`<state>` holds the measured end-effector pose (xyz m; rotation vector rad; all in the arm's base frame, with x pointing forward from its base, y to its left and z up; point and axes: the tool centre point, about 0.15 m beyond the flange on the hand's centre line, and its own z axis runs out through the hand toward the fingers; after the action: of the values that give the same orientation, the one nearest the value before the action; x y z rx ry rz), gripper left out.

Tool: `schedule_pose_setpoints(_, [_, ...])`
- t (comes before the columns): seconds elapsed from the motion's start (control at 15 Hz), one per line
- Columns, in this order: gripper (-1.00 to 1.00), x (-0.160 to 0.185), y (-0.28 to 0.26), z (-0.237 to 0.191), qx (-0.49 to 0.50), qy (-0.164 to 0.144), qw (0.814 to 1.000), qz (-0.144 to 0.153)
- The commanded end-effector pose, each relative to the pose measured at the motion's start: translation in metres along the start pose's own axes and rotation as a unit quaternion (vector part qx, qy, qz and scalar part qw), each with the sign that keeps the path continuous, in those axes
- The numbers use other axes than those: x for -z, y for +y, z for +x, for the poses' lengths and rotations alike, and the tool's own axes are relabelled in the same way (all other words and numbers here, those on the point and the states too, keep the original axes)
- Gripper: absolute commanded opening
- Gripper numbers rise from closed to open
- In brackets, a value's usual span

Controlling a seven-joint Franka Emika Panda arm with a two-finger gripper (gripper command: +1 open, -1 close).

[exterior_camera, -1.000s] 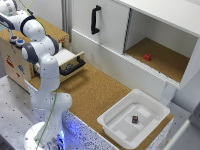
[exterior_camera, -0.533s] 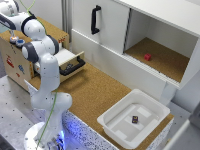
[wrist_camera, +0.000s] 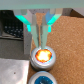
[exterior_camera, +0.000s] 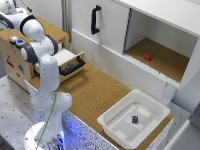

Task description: Switch off the red light

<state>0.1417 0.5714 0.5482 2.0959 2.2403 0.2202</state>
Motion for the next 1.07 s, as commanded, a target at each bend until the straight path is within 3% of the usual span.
schedule_pose_setpoints(0.0, [1.00,0.012,0.002,-0.014,-0.046,0.011,0.998,0.046])
schedule_pose_setpoints(0.27, [1.00,0.014,-0.006,-0.033,-0.081,0.009,0.996,0.044])
schedule_pose_setpoints(0.73, [1.00,0.008,0.002,-0.065,-0.056,0.055,0.996,0.041])
schedule_pose_setpoints(1.0, [1.00,-0.015,0.005,-0.092,-0.033,0.070,0.994,0.076])
